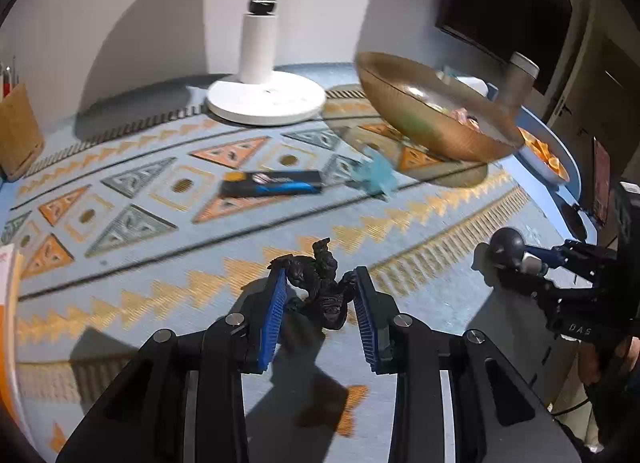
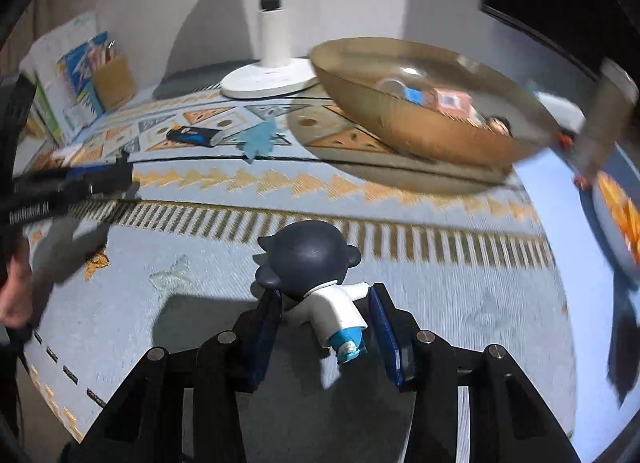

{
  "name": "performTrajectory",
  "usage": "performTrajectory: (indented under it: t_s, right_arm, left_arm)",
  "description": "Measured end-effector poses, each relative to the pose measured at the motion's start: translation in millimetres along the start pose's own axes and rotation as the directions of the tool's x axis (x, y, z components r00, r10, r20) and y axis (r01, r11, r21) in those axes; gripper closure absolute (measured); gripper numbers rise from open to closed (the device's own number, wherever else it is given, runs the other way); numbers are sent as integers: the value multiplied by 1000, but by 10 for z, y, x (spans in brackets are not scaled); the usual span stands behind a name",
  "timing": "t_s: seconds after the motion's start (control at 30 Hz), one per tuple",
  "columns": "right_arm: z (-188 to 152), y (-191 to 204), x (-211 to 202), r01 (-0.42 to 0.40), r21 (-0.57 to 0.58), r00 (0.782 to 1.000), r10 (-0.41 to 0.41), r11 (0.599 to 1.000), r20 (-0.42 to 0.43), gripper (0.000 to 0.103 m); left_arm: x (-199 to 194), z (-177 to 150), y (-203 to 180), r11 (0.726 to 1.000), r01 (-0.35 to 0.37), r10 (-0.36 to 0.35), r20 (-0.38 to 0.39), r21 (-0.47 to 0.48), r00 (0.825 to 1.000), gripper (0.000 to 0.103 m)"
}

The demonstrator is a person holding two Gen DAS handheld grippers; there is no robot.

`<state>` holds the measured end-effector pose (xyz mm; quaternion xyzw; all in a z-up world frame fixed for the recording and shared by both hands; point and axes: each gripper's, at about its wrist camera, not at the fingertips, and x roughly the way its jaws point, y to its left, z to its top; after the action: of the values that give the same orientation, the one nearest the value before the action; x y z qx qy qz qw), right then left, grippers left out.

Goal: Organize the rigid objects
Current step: 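Grasp the black figure with left tool while right tool grasps black-and-white figure, then carry the black figure and black-and-white figure over the amber bowl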

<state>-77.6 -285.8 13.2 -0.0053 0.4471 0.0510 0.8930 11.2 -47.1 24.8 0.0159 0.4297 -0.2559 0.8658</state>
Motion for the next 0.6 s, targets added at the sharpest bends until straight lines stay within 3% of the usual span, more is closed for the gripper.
performTrajectory:
  t_s: [0.07, 0.17, 0.3, 0.37, 0.47, 0.57, 0.6]
  right_arm:
    - [-52, 2, -68, -31, -4, 999, 31, 1000, 9, 56]
    - [-123, -51, -108, -71, 14, 997, 71, 997, 17, 40]
    - [-90, -62, -72, -73, 34, 997, 72, 997, 27, 41]
    - [-29, -35, -45, -72, 23, 997, 72, 997, 27, 49]
    - [18, 105, -24, -13, -40, 999, 14, 999, 35, 49]
    - [23, 131, -71, -61, -44, 997, 63, 997, 49, 50]
    - [35, 109, -90, -77, -43, 996, 79, 996, 49, 59]
  left_arm:
    - [5, -16, -86, 1000, 1, -1, -5, 16, 1000, 72]
    - [-25, -1, -169, 999, 12, -12, -3, 29, 1000, 72]
    - [-58, 29, -266, 999, 17, -17, 6, 49, 1000, 72]
    - [-76, 68, -325, 998, 13, -14, 16, 66, 1000, 72]
    - [-128, 184, -412, 996, 12, -15, 38, 89, 999, 72]
    - [-205, 346, -485, 994, 7, -14, 65, 110, 998, 72]
    - [-243, 427, -518, 993, 5, -15, 77, 120, 997, 72]
